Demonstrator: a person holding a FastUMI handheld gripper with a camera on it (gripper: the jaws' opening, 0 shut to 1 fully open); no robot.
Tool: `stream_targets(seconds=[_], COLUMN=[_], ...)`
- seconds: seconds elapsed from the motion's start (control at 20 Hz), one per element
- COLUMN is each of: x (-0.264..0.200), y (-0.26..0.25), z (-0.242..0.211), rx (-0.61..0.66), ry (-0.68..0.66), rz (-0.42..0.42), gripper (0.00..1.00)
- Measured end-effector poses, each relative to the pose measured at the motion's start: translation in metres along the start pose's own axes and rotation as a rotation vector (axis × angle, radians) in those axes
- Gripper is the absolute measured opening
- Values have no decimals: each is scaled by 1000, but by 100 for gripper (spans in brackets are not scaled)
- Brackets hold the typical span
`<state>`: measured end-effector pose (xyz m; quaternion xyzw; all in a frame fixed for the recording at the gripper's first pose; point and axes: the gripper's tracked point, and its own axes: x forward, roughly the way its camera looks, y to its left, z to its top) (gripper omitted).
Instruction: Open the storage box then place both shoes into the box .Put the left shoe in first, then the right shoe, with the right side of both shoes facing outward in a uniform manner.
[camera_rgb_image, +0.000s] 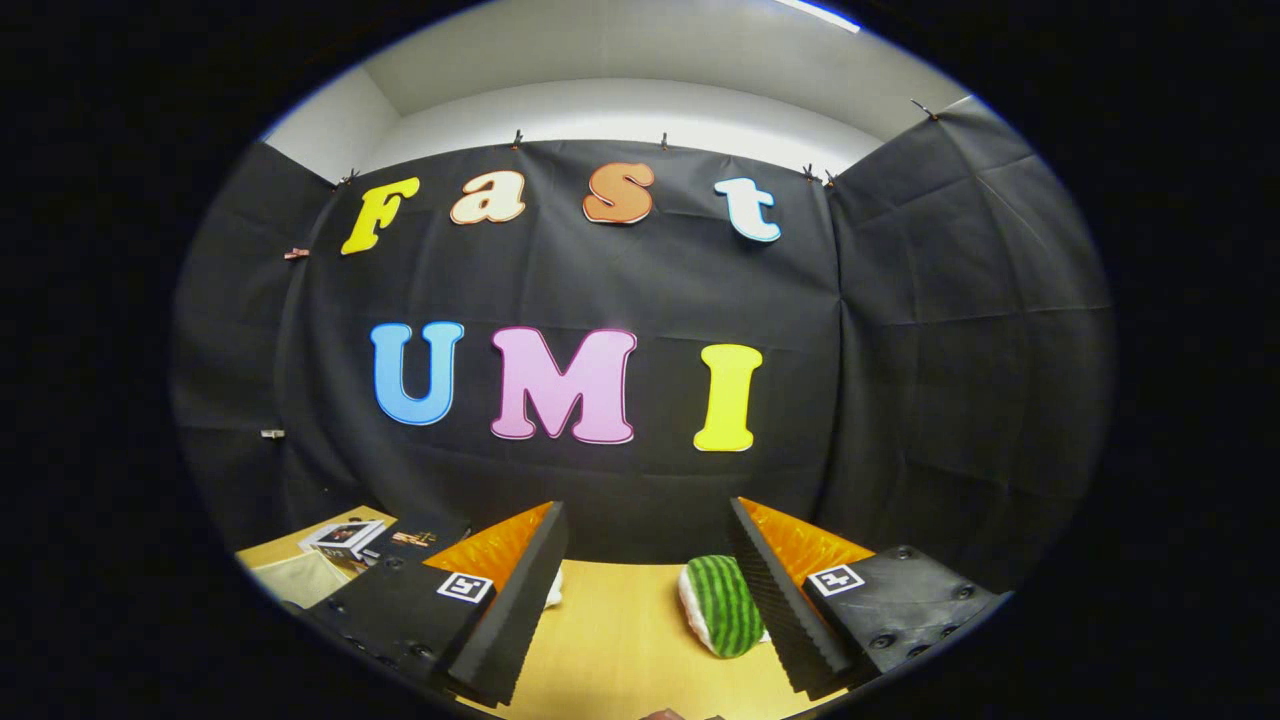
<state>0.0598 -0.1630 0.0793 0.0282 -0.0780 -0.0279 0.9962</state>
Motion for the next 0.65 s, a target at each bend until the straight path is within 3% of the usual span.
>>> stream_targets(seconds=[0.3, 0.65], x=[0, -1], y=[-22, -11], z=[-59, -65], rx=[-32, -19], ry=[124, 139], rz=[-6, 15], gripper=[98, 97])
